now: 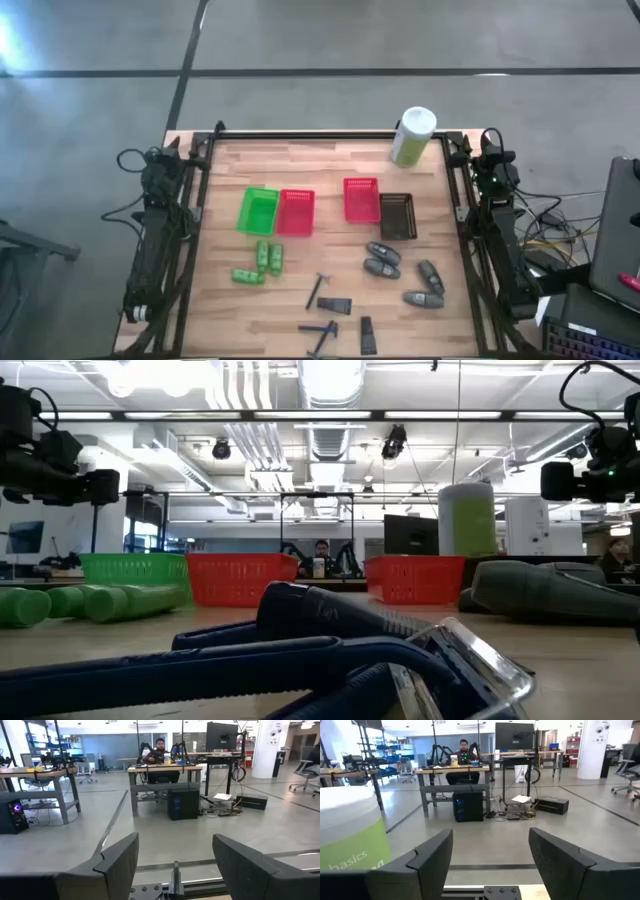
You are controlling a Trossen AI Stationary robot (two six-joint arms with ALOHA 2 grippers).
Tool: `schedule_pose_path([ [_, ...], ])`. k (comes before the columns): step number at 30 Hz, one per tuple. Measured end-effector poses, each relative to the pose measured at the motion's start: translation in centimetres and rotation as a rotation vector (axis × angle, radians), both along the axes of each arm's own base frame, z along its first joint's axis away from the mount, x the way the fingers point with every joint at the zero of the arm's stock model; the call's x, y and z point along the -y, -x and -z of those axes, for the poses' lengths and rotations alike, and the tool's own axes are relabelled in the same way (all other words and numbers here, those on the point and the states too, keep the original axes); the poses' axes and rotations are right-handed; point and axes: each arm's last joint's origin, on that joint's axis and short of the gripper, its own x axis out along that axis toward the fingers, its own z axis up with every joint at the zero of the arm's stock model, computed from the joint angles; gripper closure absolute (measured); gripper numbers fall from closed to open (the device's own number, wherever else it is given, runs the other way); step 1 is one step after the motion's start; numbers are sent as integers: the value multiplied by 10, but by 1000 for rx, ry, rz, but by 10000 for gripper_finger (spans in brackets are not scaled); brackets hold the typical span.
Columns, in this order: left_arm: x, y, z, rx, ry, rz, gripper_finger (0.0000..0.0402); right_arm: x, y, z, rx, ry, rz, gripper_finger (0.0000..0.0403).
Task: Pick & Place Travel size toiletries
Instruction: Put the gray deodorant into the black basket
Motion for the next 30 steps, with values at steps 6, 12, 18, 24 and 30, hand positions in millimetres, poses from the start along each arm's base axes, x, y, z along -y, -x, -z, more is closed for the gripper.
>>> schedule_pose_path([
  [6, 0, 0, 0, 0, 0, 0, 142, 0, 0, 0, 0, 0, 0, 122],
  [12, 0, 0, 0, 0, 0, 0, 142, 0, 0, 0, -1, 0, 0, 104],
  [18, 0, 0, 0, 0, 0, 0, 142, 0, 0, 0, -1, 0, -1, 87],
  [24, 0, 0, 0, 0, 0, 0, 142, 0, 0, 0, 1, 0, -1, 70],
  [30, 0, 0, 0, 0, 0, 0, 142, 0, 0, 0, -1, 0, 0, 54],
])
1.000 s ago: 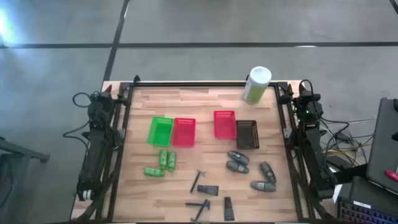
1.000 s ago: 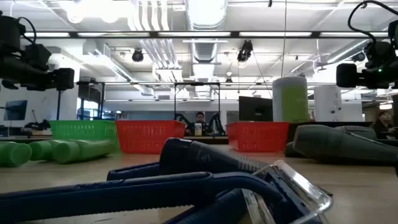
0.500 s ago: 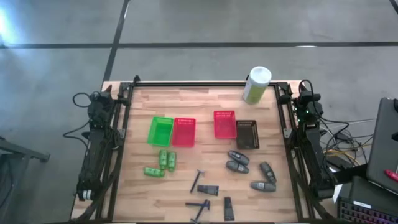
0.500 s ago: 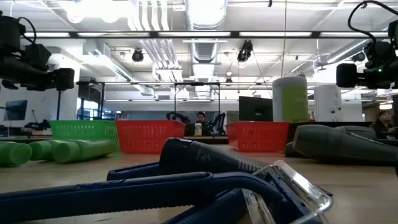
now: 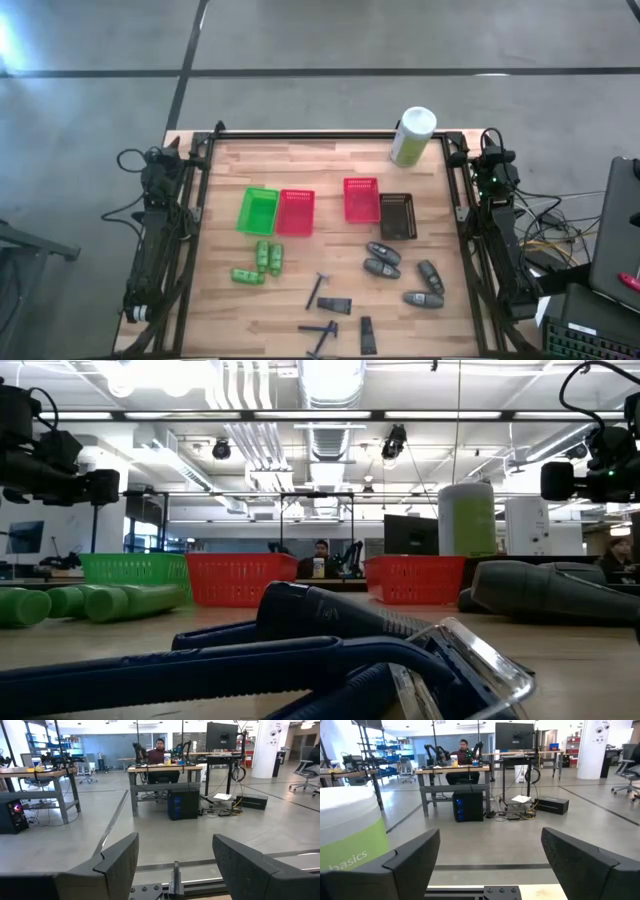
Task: Pick & Place Travel size toiletries
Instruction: Put the gray deodorant into the black basket
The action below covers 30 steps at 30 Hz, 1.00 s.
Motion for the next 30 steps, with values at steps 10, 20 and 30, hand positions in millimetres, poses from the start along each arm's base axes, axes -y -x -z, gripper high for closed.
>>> schedule_pose_path([
  [10, 0, 0, 0, 0, 0, 0, 142, 0, 0, 0, 1, 0, 0, 45],
  [20, 0, 0, 0, 0, 0, 0, 142, -1, -2, -2, 195, -5, -77, 73],
  [30, 0, 0, 0, 0, 0, 0, 142, -19, -30, -27, 421, -45, -996, 104],
])
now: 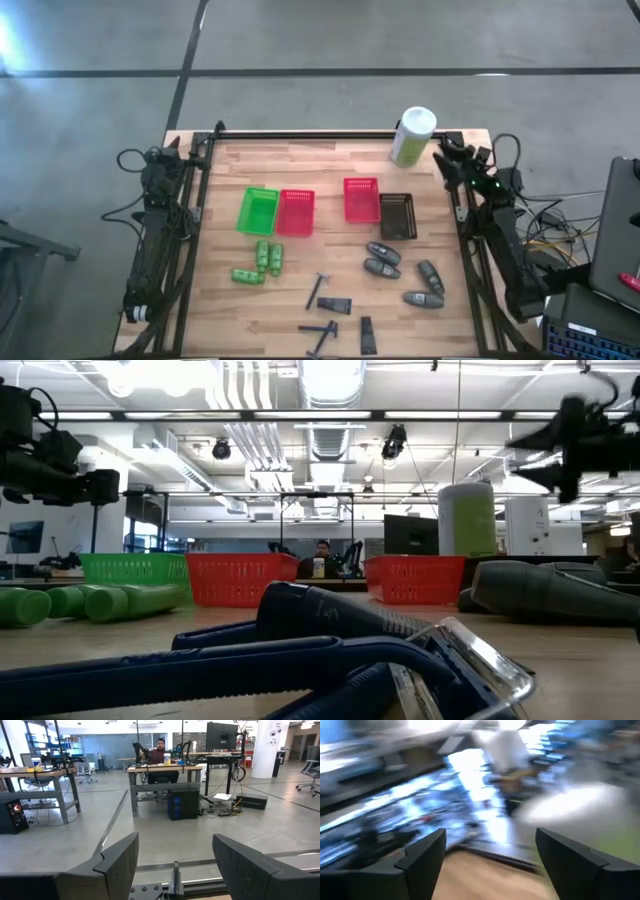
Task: Pick & Place Travel size toiletries
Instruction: Put the gray deodorant into the black basket
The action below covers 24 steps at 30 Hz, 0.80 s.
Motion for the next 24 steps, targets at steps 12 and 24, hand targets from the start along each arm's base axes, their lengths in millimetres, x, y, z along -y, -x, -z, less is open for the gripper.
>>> schedule_pose_path([
  [12, 0, 0, -1, 2, -10, -2, 142, -30, -25, -57, 26, 54, -546, 139],
  [24, 0, -1, -2, 58, -12, 20, 142, -30, -70, -119, -54, -19, -731, 167],
])
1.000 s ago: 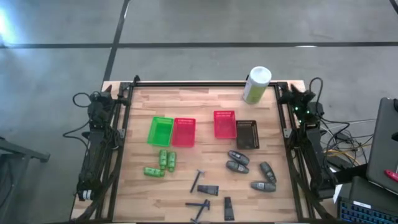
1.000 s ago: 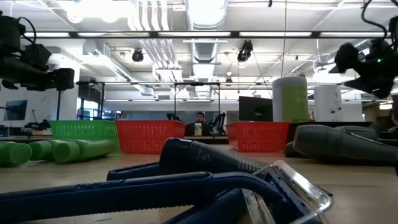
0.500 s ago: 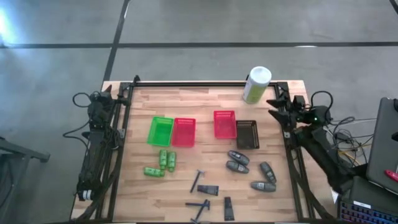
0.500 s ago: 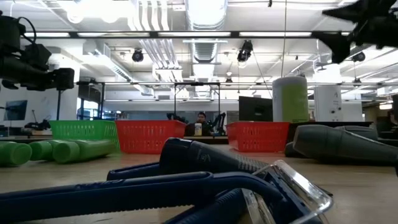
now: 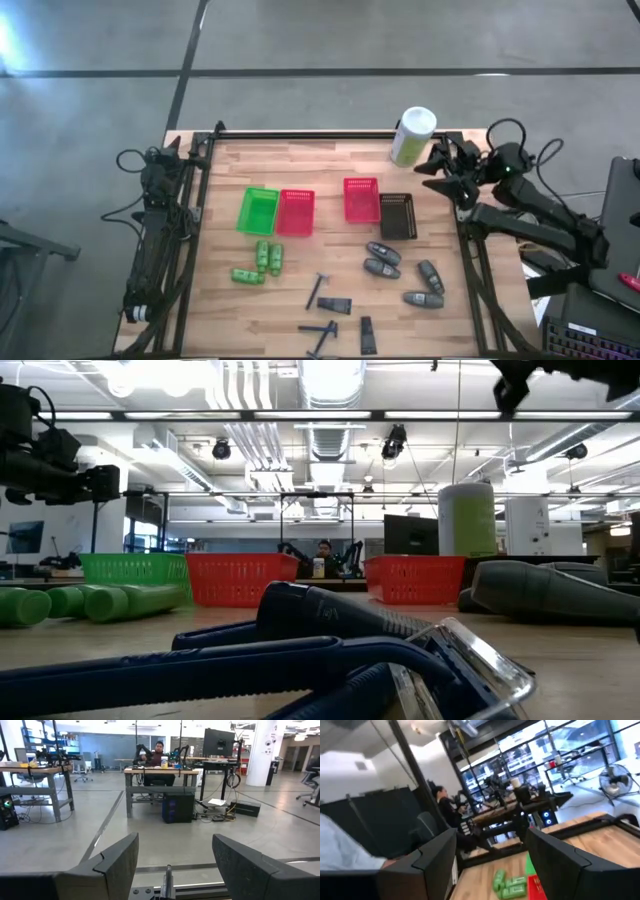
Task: Pick & Place Travel size toiletries
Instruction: Put the gray deodorant into the black basket
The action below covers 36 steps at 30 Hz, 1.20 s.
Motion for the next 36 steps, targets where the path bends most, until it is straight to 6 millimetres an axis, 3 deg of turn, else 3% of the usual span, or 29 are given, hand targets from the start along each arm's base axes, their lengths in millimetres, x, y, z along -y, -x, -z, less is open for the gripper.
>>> schedule_pose_path([
  [8, 0, 0, 0, 0, 1, 0, 142, 15, -22, -2, -118, -71, 70, 179],
  [22, 0, 0, 1, -1, 7, 1, 142, 39, -58, 33, -314, -185, 73, 162],
  [36, 0, 0, 1, -2, 14, 1, 142, 49, -77, 30, -198, -12, 125, 115],
])
